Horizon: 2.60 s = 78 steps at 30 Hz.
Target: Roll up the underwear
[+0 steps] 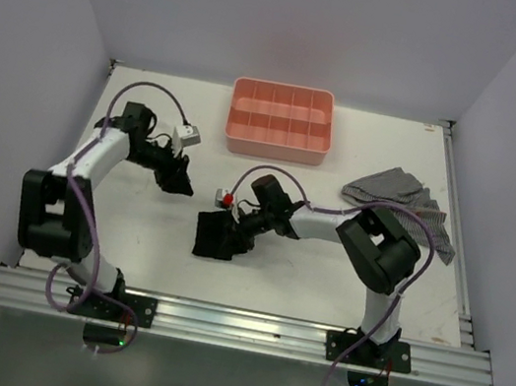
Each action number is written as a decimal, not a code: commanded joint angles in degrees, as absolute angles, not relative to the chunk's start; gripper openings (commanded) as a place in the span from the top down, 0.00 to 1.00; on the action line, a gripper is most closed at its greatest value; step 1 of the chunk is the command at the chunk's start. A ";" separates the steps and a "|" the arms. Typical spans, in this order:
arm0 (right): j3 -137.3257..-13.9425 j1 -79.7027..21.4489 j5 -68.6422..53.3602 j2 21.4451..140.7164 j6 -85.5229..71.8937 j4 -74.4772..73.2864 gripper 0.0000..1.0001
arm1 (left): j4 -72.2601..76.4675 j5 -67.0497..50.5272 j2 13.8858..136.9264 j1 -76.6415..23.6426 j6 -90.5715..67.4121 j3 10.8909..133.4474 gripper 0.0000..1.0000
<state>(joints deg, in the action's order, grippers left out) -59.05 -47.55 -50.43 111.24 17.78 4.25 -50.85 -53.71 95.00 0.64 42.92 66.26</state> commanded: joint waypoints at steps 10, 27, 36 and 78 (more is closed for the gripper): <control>-63.36 -44.21 -57.30 122.25 0.44 6.60 1.00 | -27.97 -29.64 54.16 -23.00 55.46 32.10 0.43; -63.54 -42.10 -57.04 123.23 -2.81 7.47 0.89 | -15.28 -17.75 72.06 -40.07 54.49 27.95 0.82; -72.49 -33.68 -52.65 115.85 8.06 -11.14 0.21 | -28.36 -22.92 82.42 -40.08 53.62 35.06 1.00; -55.46 -54.49 -26.45 92.11 42.45 -11.43 0.44 | -60.12 -36.47 134.21 -27.95 41.48 79.63 0.88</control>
